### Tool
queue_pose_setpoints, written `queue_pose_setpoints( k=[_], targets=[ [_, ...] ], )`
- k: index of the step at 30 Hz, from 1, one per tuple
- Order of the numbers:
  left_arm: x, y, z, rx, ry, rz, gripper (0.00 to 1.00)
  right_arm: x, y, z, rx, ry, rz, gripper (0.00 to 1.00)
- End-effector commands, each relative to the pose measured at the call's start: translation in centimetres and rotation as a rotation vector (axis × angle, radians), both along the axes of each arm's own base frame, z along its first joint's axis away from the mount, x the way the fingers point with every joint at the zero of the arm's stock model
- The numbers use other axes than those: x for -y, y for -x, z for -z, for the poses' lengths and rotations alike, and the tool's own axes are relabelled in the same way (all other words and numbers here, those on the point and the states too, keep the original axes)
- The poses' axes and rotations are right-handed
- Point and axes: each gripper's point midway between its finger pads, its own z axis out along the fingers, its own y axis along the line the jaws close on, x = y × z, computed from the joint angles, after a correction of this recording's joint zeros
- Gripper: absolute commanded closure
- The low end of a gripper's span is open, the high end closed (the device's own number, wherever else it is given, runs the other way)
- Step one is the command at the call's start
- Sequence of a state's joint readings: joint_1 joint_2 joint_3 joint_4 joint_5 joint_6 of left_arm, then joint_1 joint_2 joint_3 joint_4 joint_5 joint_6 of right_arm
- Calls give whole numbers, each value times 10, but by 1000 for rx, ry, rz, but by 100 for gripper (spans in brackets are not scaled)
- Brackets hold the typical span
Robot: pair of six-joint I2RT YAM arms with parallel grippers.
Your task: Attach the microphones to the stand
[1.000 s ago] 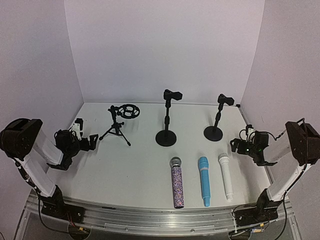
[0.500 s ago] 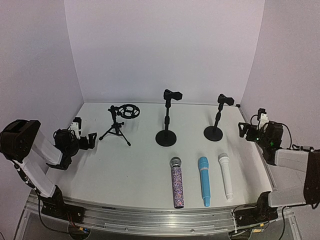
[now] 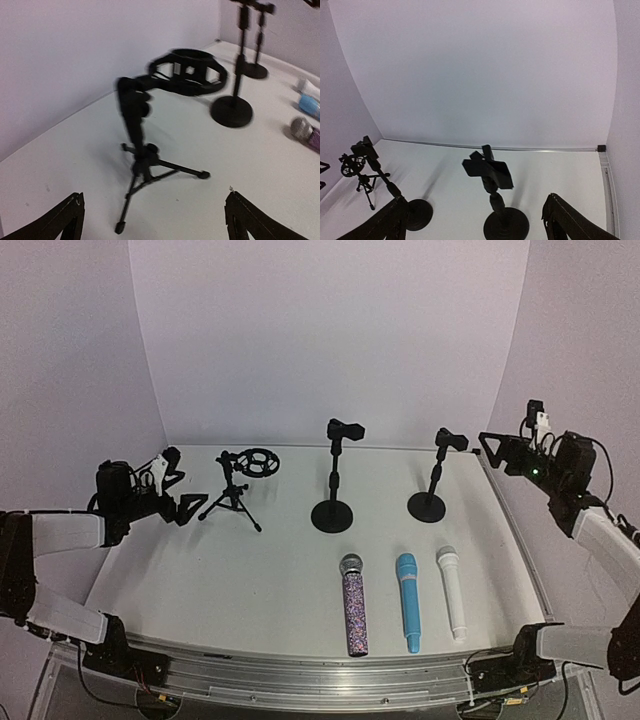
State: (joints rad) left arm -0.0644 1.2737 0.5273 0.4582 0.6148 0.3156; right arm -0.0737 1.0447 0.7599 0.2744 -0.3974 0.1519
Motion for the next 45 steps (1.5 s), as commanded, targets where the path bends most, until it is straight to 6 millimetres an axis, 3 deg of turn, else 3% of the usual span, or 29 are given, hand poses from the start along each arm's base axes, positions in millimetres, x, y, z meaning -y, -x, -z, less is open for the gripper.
queue_pose_setpoints(
  k=[1, 4, 9, 12, 17, 24, 30, 35, 36, 40, 45],
  targets=[
    [45, 21, 3, 62, -81, 458, 8, -41, 9, -33, 36, -10, -181, 9],
    [50, -6, -1, 89, -82, 500, 13, -69, 13, -46, 73, 12, -266, 9],
    [54, -52, -3, 45, -58, 498, 20, -100, 22, -51, 89, 24, -359, 10],
    [57, -64, 10, -32, -42, 530, 30, -108, 25, -51, 96, 33, -374, 10],
    [63, -81, 24, -60, -45, 513, 36, -111, 28, -56, 118, 48, -380, 10],
    [71, -104, 30, -58, -56, 497, 47, -114, 27, -63, 134, 52, -388, 10],
    [78, -109, 34, -78, -36, 481, 65, -118, 24, -60, 121, 47, -394, 10],
    [79, -102, 35, -70, -39, 510, 97, -120, 24, -63, 120, 38, -398, 10],
    [80, -101, 33, -70, -34, 515, 100, -121, 24, -64, 121, 37, -400, 10],
    [88, -88, 21, -67, -13, 543, 100, -126, 25, -74, 134, 28, -412, 11],
    [108, -54, 3, -95, 28, 583, 100, -144, 32, -89, 151, 24, -462, 12]
  ],
)
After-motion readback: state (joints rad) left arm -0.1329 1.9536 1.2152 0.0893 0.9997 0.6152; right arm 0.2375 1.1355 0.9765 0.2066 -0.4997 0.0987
